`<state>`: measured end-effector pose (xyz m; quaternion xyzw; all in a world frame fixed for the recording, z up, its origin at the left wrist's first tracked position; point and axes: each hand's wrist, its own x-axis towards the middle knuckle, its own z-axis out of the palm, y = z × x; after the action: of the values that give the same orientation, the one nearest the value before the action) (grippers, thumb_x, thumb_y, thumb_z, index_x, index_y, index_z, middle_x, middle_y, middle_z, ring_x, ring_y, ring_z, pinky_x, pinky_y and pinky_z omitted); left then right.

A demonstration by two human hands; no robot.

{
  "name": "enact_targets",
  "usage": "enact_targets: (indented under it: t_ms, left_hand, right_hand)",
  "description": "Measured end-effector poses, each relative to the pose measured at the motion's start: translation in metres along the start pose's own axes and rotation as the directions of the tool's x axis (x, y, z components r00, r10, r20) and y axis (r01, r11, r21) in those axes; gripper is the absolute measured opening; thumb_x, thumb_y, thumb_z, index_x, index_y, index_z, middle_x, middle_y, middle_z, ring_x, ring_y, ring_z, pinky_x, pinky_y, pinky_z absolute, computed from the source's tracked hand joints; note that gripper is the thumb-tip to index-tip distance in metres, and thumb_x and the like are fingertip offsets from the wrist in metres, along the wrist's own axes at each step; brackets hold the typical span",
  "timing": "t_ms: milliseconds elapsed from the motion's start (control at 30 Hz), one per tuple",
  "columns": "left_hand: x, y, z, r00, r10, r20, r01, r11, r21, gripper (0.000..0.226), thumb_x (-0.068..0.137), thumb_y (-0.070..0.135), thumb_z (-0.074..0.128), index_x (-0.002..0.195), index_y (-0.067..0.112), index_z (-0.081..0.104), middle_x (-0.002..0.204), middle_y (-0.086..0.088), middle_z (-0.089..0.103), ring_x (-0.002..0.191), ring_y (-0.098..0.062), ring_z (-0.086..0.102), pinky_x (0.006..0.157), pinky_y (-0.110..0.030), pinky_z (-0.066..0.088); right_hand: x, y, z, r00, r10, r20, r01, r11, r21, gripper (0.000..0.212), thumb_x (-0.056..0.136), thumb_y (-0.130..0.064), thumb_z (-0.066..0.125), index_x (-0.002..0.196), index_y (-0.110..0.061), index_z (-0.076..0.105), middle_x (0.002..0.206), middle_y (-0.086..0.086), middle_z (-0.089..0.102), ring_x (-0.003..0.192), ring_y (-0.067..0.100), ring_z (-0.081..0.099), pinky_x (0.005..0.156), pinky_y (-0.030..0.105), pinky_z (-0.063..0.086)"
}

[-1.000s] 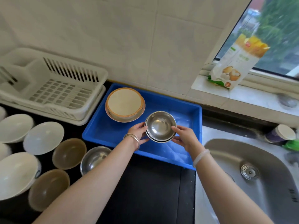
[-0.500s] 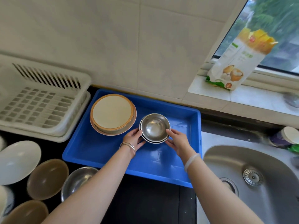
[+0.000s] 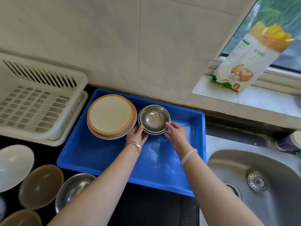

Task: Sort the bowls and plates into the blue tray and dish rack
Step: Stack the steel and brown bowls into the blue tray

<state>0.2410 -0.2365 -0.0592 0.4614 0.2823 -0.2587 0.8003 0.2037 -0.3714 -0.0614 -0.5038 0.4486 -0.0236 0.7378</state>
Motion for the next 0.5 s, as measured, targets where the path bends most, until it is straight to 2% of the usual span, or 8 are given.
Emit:
enact_targets:
  t_ms: [133,267,400,500]
  left_hand:
    - [-0.001,0.0,0.001,1.0,0.009,-0.003,-0.009,1.0,0.0,0.034,0.094,0.008,0.047,0.127,0.003,0.049,0.134,-0.015,0.052,0.123,-0.031,0.05,0.093,-0.036,0.045]
    - [-0.005,0.0,0.003,0.999,0.029,-0.015,-0.029,0.999,0.032,0.033,0.094,0.008,0.046,0.126,0.002,0.05,0.133,-0.016,0.053,0.124,-0.031,0.049,0.094,-0.036,0.044]
    - [-0.016,0.002,-0.004,0.998,0.051,-0.039,-0.046,0.993,0.112,0.039,0.094,0.008,0.047,0.132,0.0,0.044,0.136,-0.017,0.05,0.127,-0.031,0.047,0.101,-0.036,0.04]
    - [-0.034,0.005,-0.016,0.995,0.097,-0.018,-0.091,0.975,0.202,0.043,0.093,0.009,0.049,0.134,0.0,0.042,0.137,-0.017,0.048,0.126,-0.03,0.048,0.102,-0.033,0.041]
  right_hand:
    - [-0.002,0.001,-0.001,1.0,-0.005,0.009,0.004,1.0,0.028,0.035,0.093,-0.015,0.058,0.126,-0.002,0.055,0.118,0.015,0.063,0.098,0.025,0.065,0.087,0.031,0.052]
    - [-0.009,0.0,-0.002,0.999,-0.004,0.032,0.005,0.999,-0.034,0.032,0.095,-0.025,0.054,0.122,-0.009,0.06,0.112,0.008,0.065,0.095,0.022,0.064,0.089,0.034,0.052]
    - [-0.025,-0.002,-0.006,0.998,-0.051,0.027,0.054,0.991,-0.125,0.03,0.095,-0.025,0.05,0.119,-0.009,0.06,0.105,0.003,0.06,0.09,0.02,0.058,0.076,0.027,0.049]
    - [-0.047,-0.003,-0.011,0.992,-0.125,0.003,0.123,0.975,-0.186,0.021,0.097,-0.024,0.047,0.112,-0.014,0.058,0.106,0.003,0.059,0.092,0.021,0.058,0.077,0.029,0.047]
